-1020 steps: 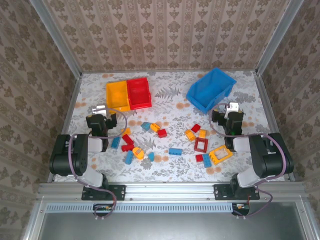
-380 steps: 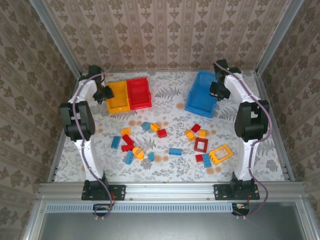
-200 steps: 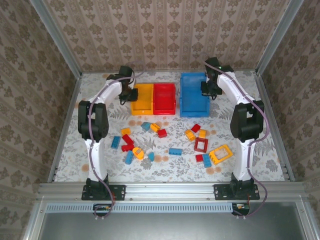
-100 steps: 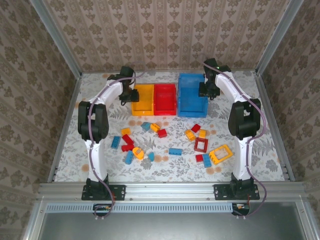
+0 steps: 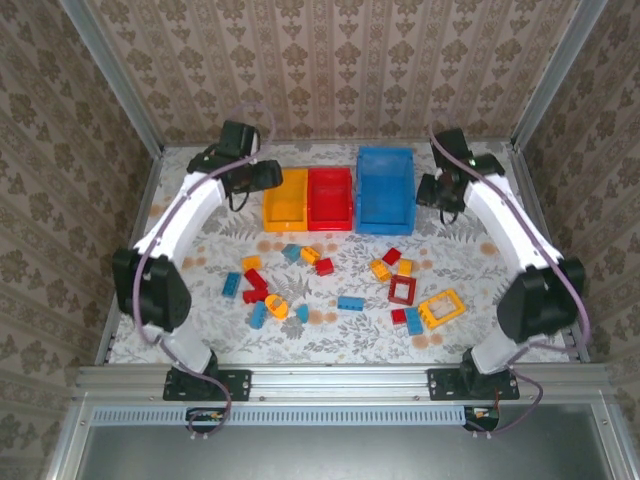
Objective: Sort the legos into containers by color
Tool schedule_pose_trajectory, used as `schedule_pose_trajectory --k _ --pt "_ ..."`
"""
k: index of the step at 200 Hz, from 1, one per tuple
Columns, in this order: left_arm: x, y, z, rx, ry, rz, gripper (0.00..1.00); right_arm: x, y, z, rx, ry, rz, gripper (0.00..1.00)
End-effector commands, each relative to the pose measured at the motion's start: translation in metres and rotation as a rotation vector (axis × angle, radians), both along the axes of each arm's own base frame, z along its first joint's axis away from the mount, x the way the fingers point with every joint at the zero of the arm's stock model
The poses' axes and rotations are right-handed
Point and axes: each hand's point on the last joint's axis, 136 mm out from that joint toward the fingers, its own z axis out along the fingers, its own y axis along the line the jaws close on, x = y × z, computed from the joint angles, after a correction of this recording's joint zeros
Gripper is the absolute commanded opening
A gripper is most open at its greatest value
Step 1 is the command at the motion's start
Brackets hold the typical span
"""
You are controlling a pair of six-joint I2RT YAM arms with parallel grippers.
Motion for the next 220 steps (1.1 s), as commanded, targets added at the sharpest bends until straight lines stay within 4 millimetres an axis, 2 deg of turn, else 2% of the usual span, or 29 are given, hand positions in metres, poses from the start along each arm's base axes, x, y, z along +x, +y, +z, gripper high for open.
schedule_pose_trajectory --k 1,15,18,31,43,61,89,139,154,197,220 --pt "-0.058 -0.055 0.015 -0.1 -0.033 -0.181 0.7 -0.066 0.022 -0.041 0.092 0.176 -0.009 0.39" --pt "-0.1 -0.076 0.016 -0.104 -0.053 -0.308 0.72 -0.099 0.034 -0.065 0.133 0.255 0.01 0.38" --pt "-0.109 -0.081 0.017 -0.107 -0.058 -0.334 0.72 -0.105 0.036 -0.064 0.148 0.246 0.019 0.38" --pt "-0.145 -0.095 0.01 -0.103 -0.065 -0.439 0.72 -0.127 0.047 -0.083 0.172 0.296 0.042 0.37" --pt "-0.17 -0.1 -0.001 -0.089 -0.058 -0.501 0.73 -0.138 0.056 -0.099 0.194 0.331 0.063 0.38" --pt "-0.19 -0.1 -0.015 -0.078 -0.027 -0.535 0.72 -0.143 0.063 -0.119 0.211 0.361 0.062 0.37" --pt "-0.198 -0.1 -0.024 -0.066 -0.017 -0.545 0.71 -0.139 0.058 -0.14 0.176 0.382 0.043 0.37" --pt "-0.201 -0.106 -0.024 -0.064 -0.014 -0.563 0.71 -0.139 0.042 -0.159 0.099 0.435 0.01 0.34" --pt "-0.202 -0.106 -0.024 -0.066 -0.016 -0.564 0.71 -0.14 0.036 -0.16 0.077 0.439 -0.003 0.34" --pt "-0.203 -0.107 -0.025 -0.08 -0.013 -0.564 0.71 -0.134 0.035 -0.17 0.081 0.44 -0.005 0.34" --pt "-0.202 -0.108 -0.023 -0.083 -0.014 -0.563 0.71 -0.131 0.034 -0.167 0.072 0.433 -0.008 0.34"
